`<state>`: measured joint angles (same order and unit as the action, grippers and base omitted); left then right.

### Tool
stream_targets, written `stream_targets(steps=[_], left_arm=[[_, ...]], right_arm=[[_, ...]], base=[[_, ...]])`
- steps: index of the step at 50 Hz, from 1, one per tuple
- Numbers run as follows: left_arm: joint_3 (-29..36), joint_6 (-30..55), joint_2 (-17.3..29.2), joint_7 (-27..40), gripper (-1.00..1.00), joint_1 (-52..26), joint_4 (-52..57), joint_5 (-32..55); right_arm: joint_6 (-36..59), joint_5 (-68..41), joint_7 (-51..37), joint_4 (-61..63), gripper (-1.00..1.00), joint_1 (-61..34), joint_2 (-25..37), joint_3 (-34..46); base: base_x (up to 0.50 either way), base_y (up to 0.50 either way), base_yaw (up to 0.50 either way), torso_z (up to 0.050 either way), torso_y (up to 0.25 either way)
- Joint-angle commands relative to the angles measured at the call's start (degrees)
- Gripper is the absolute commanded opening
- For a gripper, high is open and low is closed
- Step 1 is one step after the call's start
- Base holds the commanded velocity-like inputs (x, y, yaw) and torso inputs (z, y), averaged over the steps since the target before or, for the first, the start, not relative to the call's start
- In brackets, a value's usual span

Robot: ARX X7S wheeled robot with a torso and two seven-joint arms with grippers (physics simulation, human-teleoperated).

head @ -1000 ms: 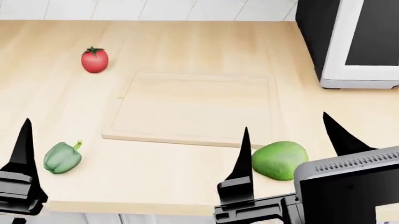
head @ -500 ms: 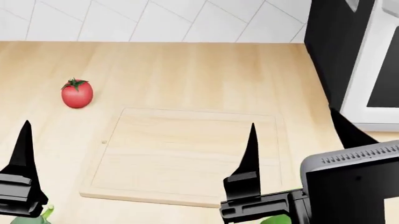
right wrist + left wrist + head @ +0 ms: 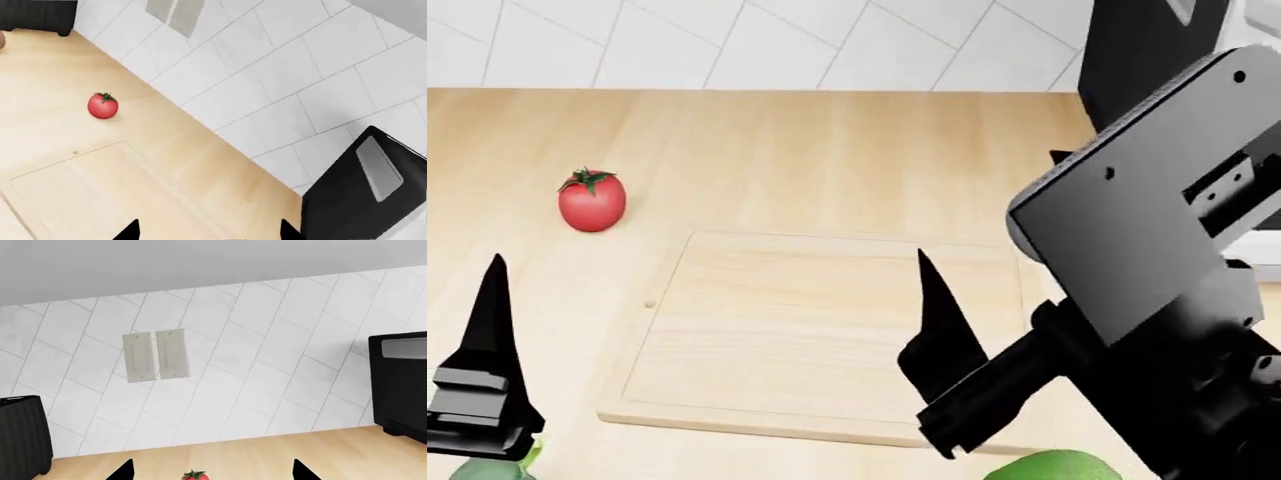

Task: Place the avocado, onion, tomato and bell pepper on the cutting board.

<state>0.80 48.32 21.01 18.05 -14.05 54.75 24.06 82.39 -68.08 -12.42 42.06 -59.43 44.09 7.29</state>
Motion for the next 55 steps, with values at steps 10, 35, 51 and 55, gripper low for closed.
stream_targets(steps=[10,35,51,55], left_arm=[[0.44,-4.9,-1.64,-1.81,1.0,-0.72,-3.75,-1.29],[1.53,-4.17,-1.43,-0.09,1.0,-0.36,-2.16,-1.18],[0.86,-4.53,0.21,-0.16,1.0,-0.04,-2.07,-0.89],[0.56,-4.43,0.47,-0.03,1.0,0.09,-1.93,-0.64]], right_arm=[[-1.27,2.14,35.12,2.44,1.0,-21.11,16.01,19.44],[-0.58,-8.04,36.04,10.51,1.0,-18.3,22.71,19.86],[-8.71,16.29,41.9,5.88,1.0,-10.65,25.2,32.06],[-9.72,19.77,42.87,3.61,1.0,-10.85,25.44,33.86]], base=[[0.0,0.0,0.0,0.0,0.0],[0.0,0.0,0.0,0.0,0.0],[0.0,0.0,0.0,0.0,0.0],[0.0,0.0,0.0,0.0,0.0]])
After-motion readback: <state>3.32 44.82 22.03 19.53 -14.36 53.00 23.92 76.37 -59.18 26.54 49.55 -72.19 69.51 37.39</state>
